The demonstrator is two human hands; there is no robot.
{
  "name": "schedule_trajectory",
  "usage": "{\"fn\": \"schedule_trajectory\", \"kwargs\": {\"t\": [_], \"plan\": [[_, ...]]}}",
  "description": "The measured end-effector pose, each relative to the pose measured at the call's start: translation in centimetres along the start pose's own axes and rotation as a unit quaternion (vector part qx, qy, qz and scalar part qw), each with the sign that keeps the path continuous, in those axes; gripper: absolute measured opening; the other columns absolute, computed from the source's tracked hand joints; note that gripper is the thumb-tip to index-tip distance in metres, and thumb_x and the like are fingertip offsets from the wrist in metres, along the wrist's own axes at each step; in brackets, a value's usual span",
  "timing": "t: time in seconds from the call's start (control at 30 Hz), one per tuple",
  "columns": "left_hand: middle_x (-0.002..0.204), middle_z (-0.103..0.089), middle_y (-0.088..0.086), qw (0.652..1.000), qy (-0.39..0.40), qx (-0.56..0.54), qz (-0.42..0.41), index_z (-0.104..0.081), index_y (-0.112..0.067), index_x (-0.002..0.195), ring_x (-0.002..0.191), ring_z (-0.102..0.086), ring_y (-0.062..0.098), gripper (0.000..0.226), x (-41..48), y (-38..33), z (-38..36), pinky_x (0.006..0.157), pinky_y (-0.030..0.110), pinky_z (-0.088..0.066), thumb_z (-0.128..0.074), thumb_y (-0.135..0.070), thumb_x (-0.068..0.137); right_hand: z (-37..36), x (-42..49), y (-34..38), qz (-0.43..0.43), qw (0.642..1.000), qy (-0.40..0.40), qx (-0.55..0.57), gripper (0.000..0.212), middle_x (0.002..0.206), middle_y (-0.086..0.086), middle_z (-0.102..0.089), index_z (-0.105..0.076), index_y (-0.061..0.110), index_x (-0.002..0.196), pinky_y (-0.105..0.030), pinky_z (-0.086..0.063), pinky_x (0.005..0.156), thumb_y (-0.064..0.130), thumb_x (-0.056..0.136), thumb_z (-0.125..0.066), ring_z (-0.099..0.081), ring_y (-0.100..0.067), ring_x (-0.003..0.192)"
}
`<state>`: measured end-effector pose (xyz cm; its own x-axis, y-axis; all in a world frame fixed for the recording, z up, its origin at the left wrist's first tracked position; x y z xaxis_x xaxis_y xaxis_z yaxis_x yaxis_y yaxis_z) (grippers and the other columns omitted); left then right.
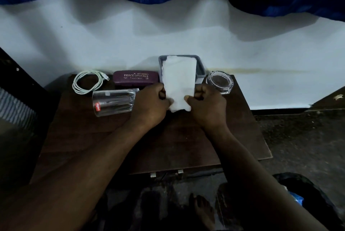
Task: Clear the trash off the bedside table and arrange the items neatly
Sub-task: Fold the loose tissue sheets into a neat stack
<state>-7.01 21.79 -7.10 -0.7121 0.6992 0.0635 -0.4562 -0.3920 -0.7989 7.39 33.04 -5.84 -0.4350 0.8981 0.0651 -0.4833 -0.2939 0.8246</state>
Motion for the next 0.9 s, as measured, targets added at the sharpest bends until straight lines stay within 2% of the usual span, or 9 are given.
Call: {"fn": "schedule_trajectory", "kwargs": {"t": [0.17, 0.27, 0.33, 0.4, 0.5, 0.6, 0.67, 0.8, 0.9], "plan": [[0.085, -0.074, -0.011, 0.99, -0.072, -0.114, -0.028, -0.073, -0.023, 0.095, 0.079, -0.071, 0.007, 0.016, 2.5, -1.9, 1.3, 0.073, 0.031, -0.057, -0.078, -0.021, 0.081, 1.4, 2.8, 3.6, 0.062, 0.996, -0.043, 0.037, 0.022, 0.068, 0.023, -0.065, -0.064, 0.032, 0.085, -0.004, -0.041, 0.061, 0.019, 0.083, -0.082, -0.062, 0.016, 0.065], [0.085, -0.073, -0.009, 0.98, -0.121, -0.152, -0.042, -0.069, -0.029, 0.095, 0.081, -0.072, 0.011, 0.022, 5.3, -3.0, 2.2, 0.079, 0.037, -0.061, -0.08, -0.018, 0.079, 1.7, 5.0, 5.5, 0.098, 0.993, -0.069, 0.01, 0.022, 0.068, 0.016, -0.064, -0.061, 0.032, 0.083, -0.016, -0.043, 0.063, 0.026, 0.084, -0.082, -0.063, 0.003, 0.066], [0.085, -0.073, -0.012, 0.977, -0.143, -0.146, -0.055, -0.066, -0.035, 0.105, 0.079, -0.071, 0.002, 0.034, 7.0, -3.7, 2.7, 0.078, 0.03, -0.061, -0.082, -0.021, 0.078, 1.5, 6.5, 6.3, 0.116, 0.991, -0.073, 0.006, 0.02, 0.07, 0.008, -0.067, -0.062, 0.027, 0.083, -0.029, -0.049, 0.069, 0.026, 0.085, -0.081, -0.066, -0.012, 0.07], [0.085, -0.071, -0.015, 0.977, -0.147, -0.142, -0.069, -0.061, -0.036, 0.111, 0.075, -0.069, -0.003, 0.044, 8.4, -4.3, 2.8, 0.069, 0.02, -0.057, -0.084, -0.022, 0.077, 1.2, 8.1, 6.8, 0.13, 0.989, -0.078, 0.002, 0.017, 0.074, 0.005, -0.069, -0.064, 0.024, 0.086, -0.032, -0.051, 0.073, 0.026, 0.086, -0.081, -0.069, -0.018, 0.074], [0.087, -0.072, -0.016, 0.978, -0.136, -0.135, -0.082, -0.056, -0.033, 0.115, 0.077, -0.069, -0.003, 0.052, 10.2, -4.6, 2.2, 0.066, 0.016, -0.054, -0.085, -0.019, 0.074, 0.7, 10.4, 6.9, 0.149, 0.984, -0.097, 0.002, 0.019, 0.073, 0.01, -0.065, -0.061, 0.026, 0.086, -0.026, -0.049, 0.073, 0.027, 0.086, -0.08, -0.065, -0.012, 0.072], [0.092, -0.071, -0.014, 0.981, -0.141, -0.085, -0.099, -0.06, -0.024, 0.112, 0.083, -0.069, 0.006, 0.049, 11.4, -4.5, 1.6, 0.067, 0.015, -0.053, -0.085, -0.016, 0.071, -0.3, 12.2, 6.4, 0.169, 0.98, -0.101, -0.002, 0.023, 0.069, 0.016, -0.059, -0.058, 0.029, 0.087, -0.004, -0.036, 0.062, 0.026, 0.087, -0.08, -0.056, 0.005, 0.064], [0.089, -0.071, -0.008, 0.982, -0.145, -0.052, -0.109, -0.062, -0.017, 0.103, 0.081, -0.068, 0.012, 0.037, 11.9, -4.2, 1.3, 0.067, 0.022, -0.055, -0.085, -0.016, 0.073, -0.9, 12.9, 5.9, 0.174, 0.98, -0.097, -0.018, 0.024, 0.068, 0.017, -0.058, -0.057, 0.03, 0.087, -0.003, -0.036, 0.062, 0.025, 0.087, -0.08, -0.053, 0.007, 0.062], [0.069, -0.056, -0.014, 0.98, -0.151, -0.007, -0.126, -0.054, -0.019, 0.083, 0.063, -0.054, 0.009, 0.031, 12.6, -3.4, 0.6, 0.054, 0.006, -0.037, -0.083, -0.015, 0.077, -1.8, 14.0, 5.0, 0.177, 0.979, -0.092, -0.036, 0.024, 0.067, 0.012, -0.057, -0.056, 0.027, 0.085, -0.004, -0.036, 0.061, 0.025, 0.087, -0.08, -0.052, 0.0, 0.061], [0.067, -0.054, -0.014, 0.975, -0.168, 0.016, -0.148, -0.052, -0.026, 0.083, 0.066, -0.055, 0.012, 0.031, 12.9, -3.5, 0.8, 0.055, 0.006, -0.034, -0.08, -0.015, 0.078, -2.2, 14.2, 4.7, 0.196, 0.974, -0.098, -0.057, 0.027, 0.069, 0.004, -0.062, -0.054, 0.022, 0.08, -0.008, -0.034, 0.057, 0.025, 0.087, -0.08, -0.052, -0.012, 0.061]]}}
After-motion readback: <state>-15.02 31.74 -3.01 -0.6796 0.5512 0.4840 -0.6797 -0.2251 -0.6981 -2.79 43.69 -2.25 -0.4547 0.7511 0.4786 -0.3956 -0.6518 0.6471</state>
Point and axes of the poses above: each hand's wrist, its own x-axis towards the middle knuckle, its own z-axis out of the back of the hand, y = z × x, the point moved 6 cm from there along x, towards the middle knuckle
